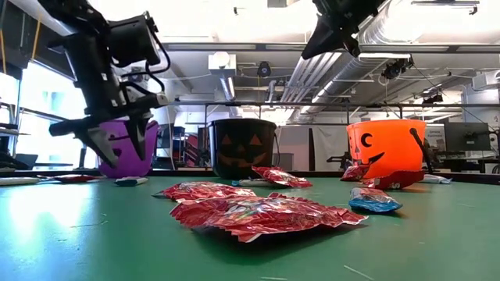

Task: Sort candy by brand, put in halloween buckets
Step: Put the blue chocolate bar into the orange bucket

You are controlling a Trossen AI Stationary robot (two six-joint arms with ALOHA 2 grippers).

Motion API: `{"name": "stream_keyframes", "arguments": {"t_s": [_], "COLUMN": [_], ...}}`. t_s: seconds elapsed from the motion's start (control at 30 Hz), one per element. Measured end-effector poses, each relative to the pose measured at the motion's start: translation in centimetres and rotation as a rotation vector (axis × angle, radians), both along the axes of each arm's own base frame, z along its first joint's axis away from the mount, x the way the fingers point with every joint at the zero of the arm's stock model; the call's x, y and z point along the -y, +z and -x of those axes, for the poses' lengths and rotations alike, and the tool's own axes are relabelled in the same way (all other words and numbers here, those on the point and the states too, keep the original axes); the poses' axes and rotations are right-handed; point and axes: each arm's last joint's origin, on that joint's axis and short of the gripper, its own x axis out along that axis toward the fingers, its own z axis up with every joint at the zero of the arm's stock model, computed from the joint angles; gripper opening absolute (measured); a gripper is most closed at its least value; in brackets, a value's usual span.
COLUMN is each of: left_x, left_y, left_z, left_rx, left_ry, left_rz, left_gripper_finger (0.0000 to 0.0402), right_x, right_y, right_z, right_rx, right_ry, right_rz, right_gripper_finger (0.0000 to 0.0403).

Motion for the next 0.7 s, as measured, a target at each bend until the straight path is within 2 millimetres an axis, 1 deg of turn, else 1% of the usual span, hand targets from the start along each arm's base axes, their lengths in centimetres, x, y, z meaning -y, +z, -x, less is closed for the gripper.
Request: {"name": "stream_keyframes", "arguments": {"t_s": [0.17, 0.4, 0.47, 0.7], "left_x": [-0.1, -0.1, -0.1, -0.1], "left_y": [-0.3, -2.5, -2.8, -3.1], "left_z": [-0.2, -1.7, -1.9, -1.9], "left_rx": [-0.006, -0.029, -0.04, -0.063], "left_ry": [0.014, 0.007, 0.012, -0.008], "left_rz": [-0.025, 0.026, 0.03, 0.024], "left_gripper_finger": [0.0232, 0.0232, 0.0232, 0.0232], "right_x": [0.0, 0.0, 0.0, 0.0], "right_y": [0.0, 0.1, 0.1, 0.1], "right_z": [0.0, 0.0, 0.0, 0.0], "right_rx": [-0.009, -0.006, -0.004, -0.004], "right_ry": [0.013, 0.018, 0.018, 0.015], "right_rz": [0.019, 0.026, 0.026, 0.028], "right_gripper_finger": [0.0, 0.0, 0.0, 0.0]}}
